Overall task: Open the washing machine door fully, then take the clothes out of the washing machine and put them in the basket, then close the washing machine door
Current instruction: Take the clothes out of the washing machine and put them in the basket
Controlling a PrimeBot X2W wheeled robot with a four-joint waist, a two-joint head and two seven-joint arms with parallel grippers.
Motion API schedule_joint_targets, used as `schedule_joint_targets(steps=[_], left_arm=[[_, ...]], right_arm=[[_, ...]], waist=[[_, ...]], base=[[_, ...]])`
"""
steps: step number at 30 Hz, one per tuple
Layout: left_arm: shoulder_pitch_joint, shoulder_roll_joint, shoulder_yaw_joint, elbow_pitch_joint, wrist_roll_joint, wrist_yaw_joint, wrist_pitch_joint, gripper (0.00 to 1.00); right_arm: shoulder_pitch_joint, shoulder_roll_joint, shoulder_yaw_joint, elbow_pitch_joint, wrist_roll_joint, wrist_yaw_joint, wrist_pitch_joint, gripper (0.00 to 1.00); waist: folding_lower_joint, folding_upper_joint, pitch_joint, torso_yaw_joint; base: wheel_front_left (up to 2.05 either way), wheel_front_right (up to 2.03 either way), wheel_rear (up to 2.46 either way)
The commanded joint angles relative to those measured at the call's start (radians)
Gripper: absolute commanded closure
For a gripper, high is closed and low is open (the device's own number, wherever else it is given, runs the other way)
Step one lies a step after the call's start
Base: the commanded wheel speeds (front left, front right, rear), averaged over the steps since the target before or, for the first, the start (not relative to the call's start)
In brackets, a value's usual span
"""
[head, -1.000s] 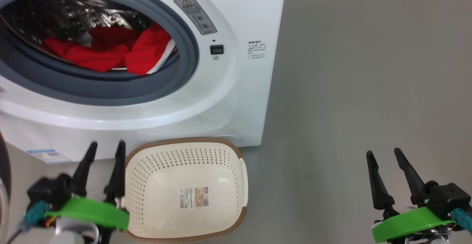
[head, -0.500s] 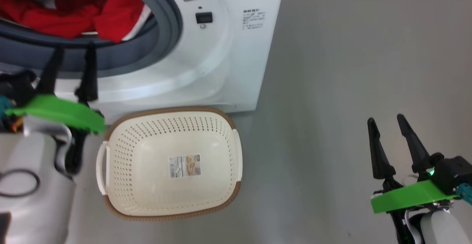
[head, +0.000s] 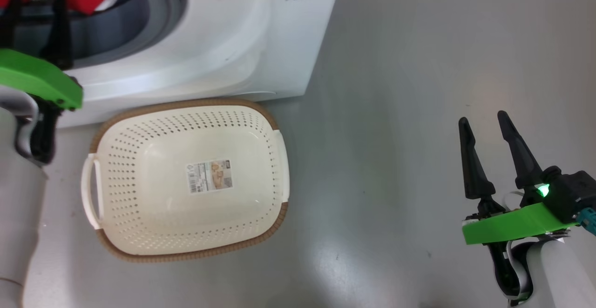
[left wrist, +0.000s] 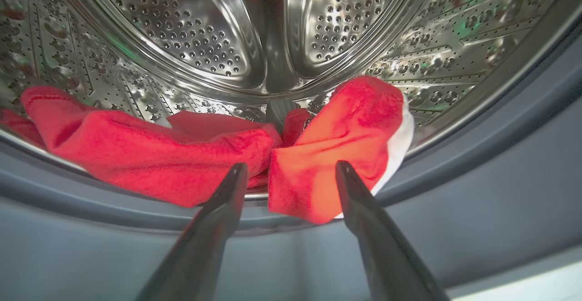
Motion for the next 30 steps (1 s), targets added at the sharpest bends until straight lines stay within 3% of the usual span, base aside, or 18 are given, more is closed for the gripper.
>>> schedule_joint_targets(steps=[1, 13, 25, 27, 28, 29, 30], left_arm=[[-0.035, 0.071, 0.007, 0.008, -0.017, -0.005, -0.005, 0.00], [-0.108, 0.143, -0.120, 0.079, -0.103, -0.005, -0.005, 0.00], [-0.137, 0.168, -0.217, 0.071, -0.179, -0.005, -0.005, 0.00], [-0.138, 0.171, -0.235, 0.066, -0.197, -0.005, -0.005, 0.13], [-0.139, 0.174, -0.243, 0.064, -0.204, -0.005, -0.005, 0.29], [-0.138, 0.174, -0.251, 0.062, -0.213, -0.005, -0.005, 0.49], [-0.137, 0.175, -0.259, 0.060, -0.220, -0.005, -0.005, 0.82]], right_arm=[[-0.007, 0.000, 0.029, -0.028, 0.005, 0.008, -0.006, 0.00], [-0.012, 0.000, 0.049, -0.038, 0.008, 0.008, -0.006, 0.00], [-0.015, 0.000, 0.066, -0.046, 0.013, 0.008, -0.006, 0.00], [-0.015, 0.000, 0.065, -0.046, 0.014, 0.008, -0.006, 0.00], [-0.014, 0.000, 0.065, -0.046, 0.015, 0.008, -0.006, 0.00], [-0.014, 0.000, 0.066, -0.046, 0.015, 0.008, -0.006, 0.00], [-0.014, 0.000, 0.066, -0.047, 0.016, 0.008, -0.006, 0.00]], waist=[[0.0000, -0.0001, 0.032, -0.029], [0.0000, -0.0001, 0.061, -0.063], [0.0000, -0.0001, 0.067, -0.087], [0.0000, -0.0001, 0.067, -0.089], [0.0000, -0.0001, 0.066, -0.089], [0.0000, -0.0001, 0.065, -0.090], [0.0000, -0.0001, 0.064, -0.091]], base=[[0.00, 0.00, 0.00], [0.00, 0.00, 0.00], [0.00, 0.00, 0.00], [0.00, 0.00, 0.00], [0.00, 0.00, 0.00], [0.00, 0.00, 0.00], [0.00, 0.00, 0.00]])
